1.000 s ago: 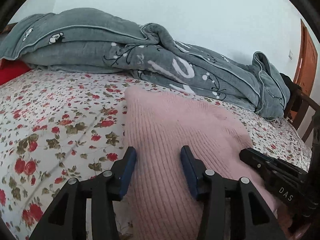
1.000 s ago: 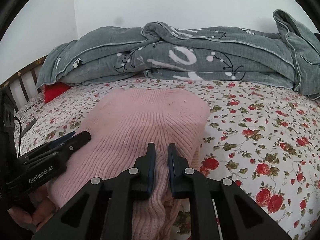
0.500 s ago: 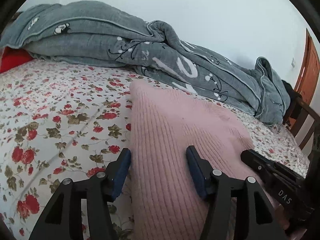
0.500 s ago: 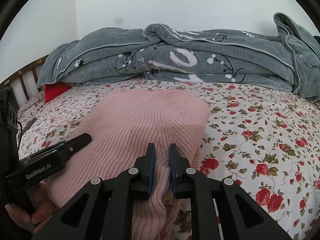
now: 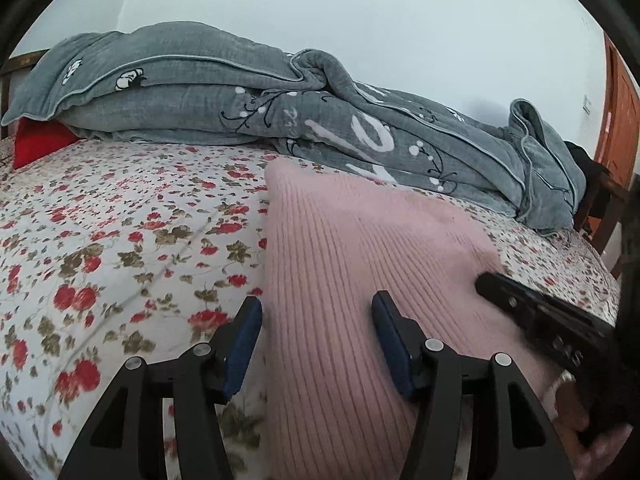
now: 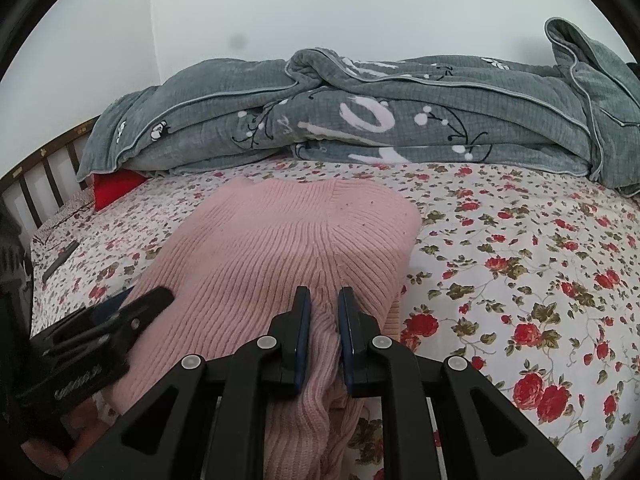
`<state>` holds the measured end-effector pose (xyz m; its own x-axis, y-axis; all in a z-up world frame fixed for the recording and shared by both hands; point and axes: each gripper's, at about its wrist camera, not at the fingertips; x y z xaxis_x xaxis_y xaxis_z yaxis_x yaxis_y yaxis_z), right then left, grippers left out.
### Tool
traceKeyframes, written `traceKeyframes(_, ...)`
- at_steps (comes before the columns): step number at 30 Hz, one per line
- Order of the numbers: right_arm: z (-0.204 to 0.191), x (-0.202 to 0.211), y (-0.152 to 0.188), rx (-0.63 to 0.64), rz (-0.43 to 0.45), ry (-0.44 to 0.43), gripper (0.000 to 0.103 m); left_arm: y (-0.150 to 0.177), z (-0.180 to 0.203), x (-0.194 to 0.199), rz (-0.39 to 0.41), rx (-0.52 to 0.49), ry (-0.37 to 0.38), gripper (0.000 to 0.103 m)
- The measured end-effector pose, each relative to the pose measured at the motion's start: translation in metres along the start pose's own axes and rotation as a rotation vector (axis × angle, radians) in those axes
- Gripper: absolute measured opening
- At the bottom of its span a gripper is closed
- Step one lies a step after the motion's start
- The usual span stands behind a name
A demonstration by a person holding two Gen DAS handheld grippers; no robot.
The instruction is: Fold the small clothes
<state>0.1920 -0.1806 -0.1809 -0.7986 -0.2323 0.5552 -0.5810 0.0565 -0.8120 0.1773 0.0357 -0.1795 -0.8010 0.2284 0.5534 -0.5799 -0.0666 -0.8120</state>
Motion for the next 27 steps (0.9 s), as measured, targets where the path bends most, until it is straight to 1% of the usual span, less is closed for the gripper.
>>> traceKeyframes(4,0.002,0.000,0.000,-0.013,0.004,-0.010,0.014,0.005,-0.001,0.013,-0.047,-0.032,0.039,0.056)
traceKeyframes(6,0.004,-0.001,0.000,-0.027,0.003,-0.023,0.014,0.011,0.000,0.017,-0.087,-0.058,0.062,0.056)
traceKeyframes(9,0.008,0.000,0.000,-0.047,0.003,-0.041,0.014,0.019,0.002,0.023,-0.100,-0.082,0.053,0.057)
traceKeyframes(10,0.008,0.000,0.000,-0.050,0.003,-0.043,0.014,0.018,0.002,0.026,-0.089,-0.091,0.035,0.060)
traceKeyframes(11,0.008,0.000,0.000,-0.053,0.002,-0.039,0.014,0.015,0.003,0.031,-0.067,-0.104,0.012,0.060)
traceKeyframes(13,0.004,0.003,-0.001,-0.026,-0.002,-0.012,0.014,0.004,0.005,0.040,-0.048,-0.128,0.000,0.059)
traceKeyframes(15,0.000,0.006,-0.003,0.003,-0.020,-0.011,0.018,-0.010,0.007,0.050,-0.022,-0.159,-0.024,0.059)
traceKeyframes(16,-0.001,0.008,-0.005,0.018,-0.033,-0.020,0.021,-0.015,0.007,0.053,-0.013,-0.173,-0.034,0.059)
traceKeyframes(19,0.003,0.017,-0.015,0.034,-0.075,-0.049,0.021,-0.033,0.004,0.053,-0.017,-0.193,-0.056,0.059)
traceKeyframes(20,0.006,0.019,-0.022,0.036,-0.101,-0.064,0.021,-0.040,0.003,0.049,-0.022,-0.200,-0.072,0.058)
traceKeyframes(21,0.008,0.021,-0.025,0.034,-0.103,-0.073,0.021,-0.045,0.003,0.046,-0.017,-0.208,-0.089,0.058)
traceKeyframes(22,0.010,0.025,-0.031,0.030,-0.097,-0.081,0.021,-0.053,0.003,0.041,-0.006,-0.224,-0.112,0.057)
traceKeyframes(23,0.013,0.030,-0.038,0.031,-0.082,-0.082,0.021,-0.061,0.003,0.035,-0.007,-0.234,-0.114,0.057)
traceKeyframes(27,0.018,0.039,-0.068,0.062,-0.024,-0.059,0.021,-0.089,0.002,0.012,-0.026,-0.215,-0.063,0.055)
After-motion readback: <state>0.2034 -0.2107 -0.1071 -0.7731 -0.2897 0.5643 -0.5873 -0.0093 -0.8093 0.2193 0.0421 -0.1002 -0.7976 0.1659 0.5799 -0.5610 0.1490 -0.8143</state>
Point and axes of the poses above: each gripper's, at about its wrist camera, not at the fingertips, and x roughly against the way its jaws point, z to its right, y to its underside
